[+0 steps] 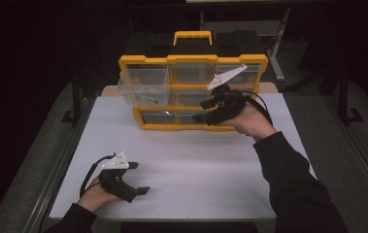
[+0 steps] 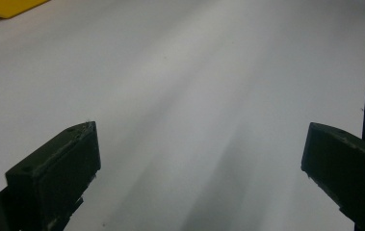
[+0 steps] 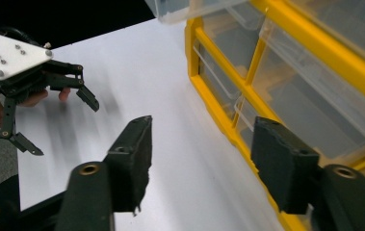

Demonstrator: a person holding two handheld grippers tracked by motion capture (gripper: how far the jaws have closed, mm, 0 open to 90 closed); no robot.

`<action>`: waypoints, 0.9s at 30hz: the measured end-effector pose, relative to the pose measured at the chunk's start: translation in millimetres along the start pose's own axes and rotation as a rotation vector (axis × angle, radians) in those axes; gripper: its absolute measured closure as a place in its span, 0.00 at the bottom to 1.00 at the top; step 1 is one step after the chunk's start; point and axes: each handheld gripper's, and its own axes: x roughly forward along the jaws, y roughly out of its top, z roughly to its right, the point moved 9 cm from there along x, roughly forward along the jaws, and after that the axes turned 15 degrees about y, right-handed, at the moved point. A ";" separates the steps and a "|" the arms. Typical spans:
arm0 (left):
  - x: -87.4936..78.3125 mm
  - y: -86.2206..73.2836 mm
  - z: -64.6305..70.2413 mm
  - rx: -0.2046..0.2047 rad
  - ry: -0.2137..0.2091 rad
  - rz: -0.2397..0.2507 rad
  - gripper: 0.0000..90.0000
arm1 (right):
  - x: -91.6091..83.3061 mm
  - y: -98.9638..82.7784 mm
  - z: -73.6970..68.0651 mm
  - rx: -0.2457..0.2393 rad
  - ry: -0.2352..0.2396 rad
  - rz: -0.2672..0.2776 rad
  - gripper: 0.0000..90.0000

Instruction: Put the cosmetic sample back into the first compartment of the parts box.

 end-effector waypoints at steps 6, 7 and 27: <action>0.2 -0.7 -0.3 0.004 0.000 -0.002 0.00 | 5.8 -17.9 -0.4 0.011 -0.006 0.016 0.29; 0.2 -0.8 -0.4 0.003 0.000 -0.001 0.00 | 7.4 -22.0 -0.6 0.009 -0.008 0.018 0.27; 0.0 -2.3 -0.2 0.004 -0.001 -0.004 0.00 | 27.3 -94.8 -5.3 0.078 -0.056 0.073 0.00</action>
